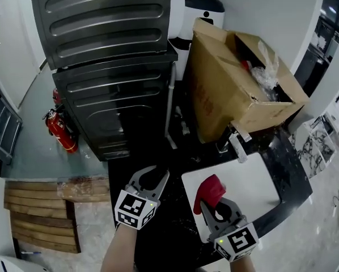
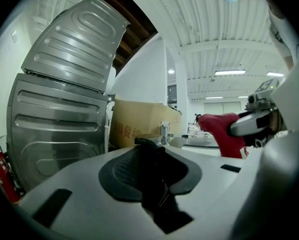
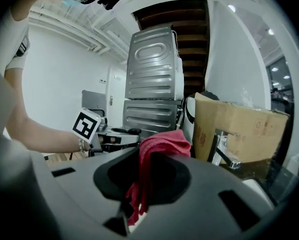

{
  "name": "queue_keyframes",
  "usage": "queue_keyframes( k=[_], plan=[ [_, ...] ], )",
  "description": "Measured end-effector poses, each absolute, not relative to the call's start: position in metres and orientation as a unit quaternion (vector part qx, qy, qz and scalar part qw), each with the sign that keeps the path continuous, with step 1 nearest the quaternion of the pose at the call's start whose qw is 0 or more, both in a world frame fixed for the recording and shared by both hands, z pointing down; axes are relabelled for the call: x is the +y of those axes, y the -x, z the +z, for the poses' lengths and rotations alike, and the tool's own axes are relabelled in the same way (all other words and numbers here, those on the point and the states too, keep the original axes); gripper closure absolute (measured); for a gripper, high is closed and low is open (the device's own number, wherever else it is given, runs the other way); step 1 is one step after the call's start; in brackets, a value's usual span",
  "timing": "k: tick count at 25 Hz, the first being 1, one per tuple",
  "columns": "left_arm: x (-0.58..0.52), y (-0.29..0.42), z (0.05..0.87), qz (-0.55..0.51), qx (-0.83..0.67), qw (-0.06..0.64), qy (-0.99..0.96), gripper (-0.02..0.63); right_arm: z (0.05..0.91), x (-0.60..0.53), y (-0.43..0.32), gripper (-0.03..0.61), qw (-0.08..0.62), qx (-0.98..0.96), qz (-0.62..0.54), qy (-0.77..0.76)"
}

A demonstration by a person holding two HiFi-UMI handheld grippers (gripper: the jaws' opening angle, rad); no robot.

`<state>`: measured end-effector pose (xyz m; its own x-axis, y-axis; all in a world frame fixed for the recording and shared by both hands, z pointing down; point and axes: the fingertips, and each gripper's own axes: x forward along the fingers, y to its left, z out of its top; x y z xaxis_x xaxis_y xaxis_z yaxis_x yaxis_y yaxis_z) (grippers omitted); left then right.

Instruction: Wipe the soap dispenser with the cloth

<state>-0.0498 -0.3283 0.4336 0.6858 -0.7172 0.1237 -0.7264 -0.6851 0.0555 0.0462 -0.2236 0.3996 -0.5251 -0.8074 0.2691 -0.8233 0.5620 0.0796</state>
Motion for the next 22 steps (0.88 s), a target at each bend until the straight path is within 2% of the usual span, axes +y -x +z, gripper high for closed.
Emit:
queue_keyframes(
  k=[12, 18, 22],
  plan=[
    [-0.23, 0.033, 0.434, 0.062, -0.42, 0.024, -0.905, 0.52, 0.38, -0.198, -0.049, 0.529, 0.098, -0.896, 0.027, -0.432],
    [-0.218, 0.025, 0.446, 0.076, -0.424, 0.009, -0.902, 0.52, 0.371, -0.184, -0.017, 0.529, 0.077, -0.932, 0.033, -0.352],
    [-0.216, 0.026, 0.451, 0.083, -0.428, 0.007, -0.9, 0.52, 0.384, -0.177, 0.014, 0.529, 0.106, -0.949, 0.014, -0.297]
  ],
)
